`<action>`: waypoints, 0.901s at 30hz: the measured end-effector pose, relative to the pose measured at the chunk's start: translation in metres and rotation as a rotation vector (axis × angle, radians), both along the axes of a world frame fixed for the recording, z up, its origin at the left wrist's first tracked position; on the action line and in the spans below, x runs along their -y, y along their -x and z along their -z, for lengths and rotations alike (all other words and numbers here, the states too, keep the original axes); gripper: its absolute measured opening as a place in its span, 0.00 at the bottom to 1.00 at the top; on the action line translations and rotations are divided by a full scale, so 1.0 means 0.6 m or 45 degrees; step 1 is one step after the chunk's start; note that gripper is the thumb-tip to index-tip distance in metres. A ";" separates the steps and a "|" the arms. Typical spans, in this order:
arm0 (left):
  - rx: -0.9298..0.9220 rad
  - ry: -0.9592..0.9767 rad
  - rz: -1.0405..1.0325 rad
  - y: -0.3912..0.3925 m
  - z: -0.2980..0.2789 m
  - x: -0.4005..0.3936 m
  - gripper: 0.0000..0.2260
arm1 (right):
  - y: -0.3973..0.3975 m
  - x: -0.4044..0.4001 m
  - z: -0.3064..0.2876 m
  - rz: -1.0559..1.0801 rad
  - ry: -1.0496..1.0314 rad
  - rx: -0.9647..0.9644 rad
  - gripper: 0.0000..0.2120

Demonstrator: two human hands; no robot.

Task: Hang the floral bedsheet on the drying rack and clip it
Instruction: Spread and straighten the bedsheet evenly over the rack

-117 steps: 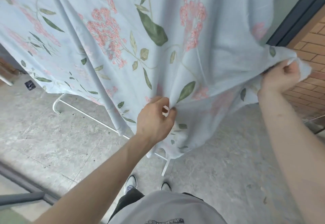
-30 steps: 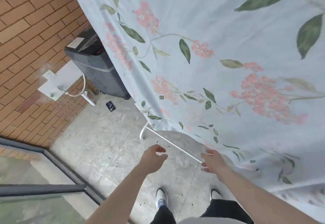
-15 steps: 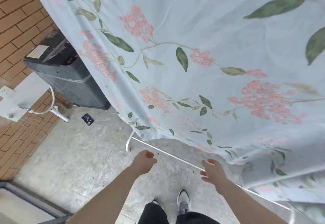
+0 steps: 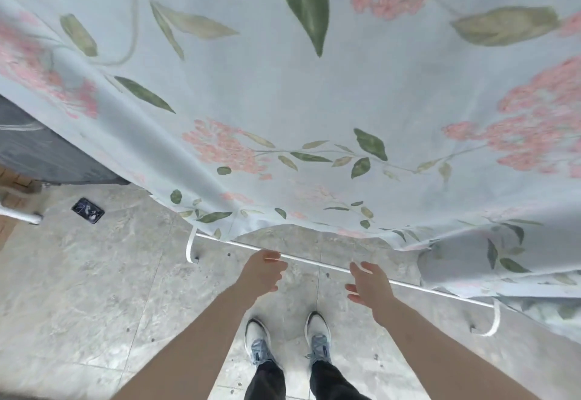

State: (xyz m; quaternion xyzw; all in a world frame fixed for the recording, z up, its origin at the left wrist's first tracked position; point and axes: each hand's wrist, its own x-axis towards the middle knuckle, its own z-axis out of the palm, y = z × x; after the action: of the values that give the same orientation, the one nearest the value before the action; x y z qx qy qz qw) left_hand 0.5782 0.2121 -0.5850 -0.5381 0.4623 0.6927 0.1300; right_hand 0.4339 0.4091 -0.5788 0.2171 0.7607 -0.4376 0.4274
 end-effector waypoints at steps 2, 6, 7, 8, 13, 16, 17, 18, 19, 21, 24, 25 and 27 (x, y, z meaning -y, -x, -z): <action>-0.008 0.057 0.040 0.020 0.030 0.006 0.15 | 0.002 0.009 0.026 0.034 -0.007 0.008 0.24; 0.025 0.088 0.026 0.064 0.101 0.019 0.16 | 0.011 0.033 0.076 0.085 0.011 0.020 0.25; 0.037 0.073 0.007 0.079 0.125 0.017 0.17 | 0.019 0.035 0.095 0.105 0.016 0.025 0.25; 0.061 0.059 0.000 0.091 0.141 0.014 0.17 | 0.024 0.036 0.111 0.125 0.014 0.027 0.26; 0.081 -0.046 -0.051 0.152 0.199 0.006 0.13 | 0.061 0.032 0.171 0.272 0.013 0.032 0.27; 0.026 -0.138 -0.160 0.187 0.240 0.000 0.25 | 0.088 0.033 0.208 0.318 0.020 0.045 0.27; 0.005 -0.169 -0.205 0.197 0.251 -0.001 0.28 | 0.098 0.034 0.220 0.349 0.029 0.052 0.27; -0.016 -0.205 -0.248 0.207 0.260 -0.004 0.30 | 0.107 0.036 0.229 0.386 0.043 0.062 0.27; -0.038 -0.237 -0.298 0.218 0.277 -0.008 0.31 | 0.118 0.038 0.246 0.424 0.070 0.072 0.27; -0.092 -0.297 -0.395 0.237 0.302 -0.016 0.33 | 0.139 0.041 0.278 0.503 0.119 0.077 0.29; -0.172 -0.355 -0.543 0.253 0.339 -0.025 0.30 | 0.154 0.045 0.321 0.604 0.219 0.079 0.33; -0.176 -0.356 -0.583 0.257 0.354 -0.025 0.28 | 0.159 0.046 0.337 0.645 0.257 0.100 0.33; -0.160 -0.343 -0.656 0.267 0.377 -0.019 0.24 | 0.170 0.049 0.353 0.711 0.328 0.134 0.29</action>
State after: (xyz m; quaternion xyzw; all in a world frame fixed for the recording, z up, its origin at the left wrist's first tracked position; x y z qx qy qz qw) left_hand 0.4182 0.2238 -0.8111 -0.5715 0.2214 0.7901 -0.0087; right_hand 0.3321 0.3799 -0.7906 0.3840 0.5868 -0.6191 0.3534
